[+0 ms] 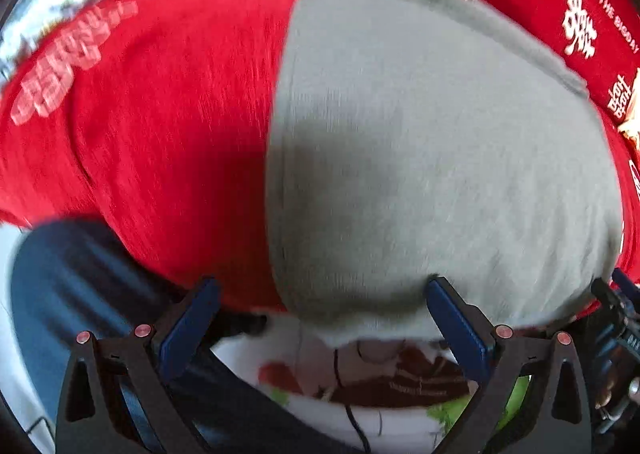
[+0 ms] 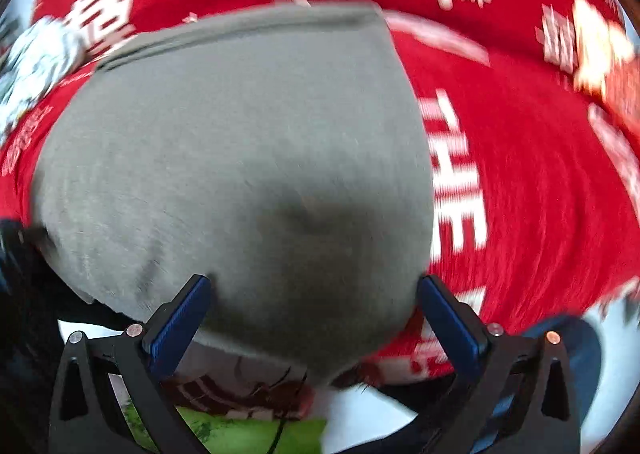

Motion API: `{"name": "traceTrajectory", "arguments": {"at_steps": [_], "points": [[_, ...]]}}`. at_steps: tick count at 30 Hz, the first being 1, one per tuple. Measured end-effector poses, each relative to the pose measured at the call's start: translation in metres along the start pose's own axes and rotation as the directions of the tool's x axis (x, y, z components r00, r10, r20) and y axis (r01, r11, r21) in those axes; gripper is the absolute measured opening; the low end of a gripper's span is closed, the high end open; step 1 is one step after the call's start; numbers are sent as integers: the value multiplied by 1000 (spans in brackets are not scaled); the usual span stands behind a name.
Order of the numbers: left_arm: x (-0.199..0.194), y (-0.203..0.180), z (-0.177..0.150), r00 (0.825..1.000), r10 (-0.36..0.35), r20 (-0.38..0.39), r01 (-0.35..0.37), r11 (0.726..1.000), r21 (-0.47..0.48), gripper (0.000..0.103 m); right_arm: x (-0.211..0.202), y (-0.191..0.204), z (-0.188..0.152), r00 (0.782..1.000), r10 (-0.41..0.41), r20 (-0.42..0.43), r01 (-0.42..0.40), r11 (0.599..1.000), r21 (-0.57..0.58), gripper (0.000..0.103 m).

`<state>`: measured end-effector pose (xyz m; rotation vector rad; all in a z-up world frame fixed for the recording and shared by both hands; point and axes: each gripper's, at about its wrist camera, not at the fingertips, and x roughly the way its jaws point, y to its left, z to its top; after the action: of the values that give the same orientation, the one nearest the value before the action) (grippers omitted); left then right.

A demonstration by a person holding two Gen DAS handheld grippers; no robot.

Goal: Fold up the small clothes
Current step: 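Close both tools on the grey sweater hem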

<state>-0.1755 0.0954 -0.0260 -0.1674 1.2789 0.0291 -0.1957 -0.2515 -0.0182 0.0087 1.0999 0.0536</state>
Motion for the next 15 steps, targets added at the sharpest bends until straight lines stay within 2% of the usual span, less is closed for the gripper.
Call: {"name": "traceTrajectory", "arguments": {"at_steps": [1,3,5,6,7,8,9,10,11,12,13,15], "points": [[6,-3,-3,1000,-12,-21,12,1000,4,103,6,-5,-1,999,24,-37,-22,999,37,103],[13,-14,-3,999,-17,-44,19,999,38,103,11,-8,-2,997,40,-59,-36,997,69,103],[20,-25,-2,998,-22,-63,27,997,76,101,12,-5,-3,998,20,-55,-16,998,68,103],[22,-28,-2,997,-35,-68,40,997,71,97,12,-4,-4,998,11,-55,-7,998,63,103],[20,-32,-5,997,-41,-62,45,996,71,93,11,0,-5,998,8,-55,-5,999,45,96],[15,-35,-7,997,-58,-53,63,994,88,76,10,6,-6,998,-3,-55,4,1000,18,90],[11,-39,-12,997,-67,-43,71,992,102,53,6,13,-8,999,-28,-46,27,1000,-14,75],[5,-42,-15,997,-69,-27,72,990,121,37,2,15,-8,999,-14,-38,13,999,-29,49],[-2,-46,-19,997,-73,-11,74,987,146,16,-3,15,-8,999,16,-32,-18,999,-38,30],[-9,-49,-22,997,-71,12,68,984,164,16,-8,12,-6,997,66,-30,-67,997,-37,13],[-14,-50,-23,997,-67,34,60,983,171,15,-15,9,-3,992,124,-20,-125,992,-23,13],[-26,-50,-21,993,-88,79,73,982,174,15,-26,3,1,983,183,20,-183,983,-8,13]]}}
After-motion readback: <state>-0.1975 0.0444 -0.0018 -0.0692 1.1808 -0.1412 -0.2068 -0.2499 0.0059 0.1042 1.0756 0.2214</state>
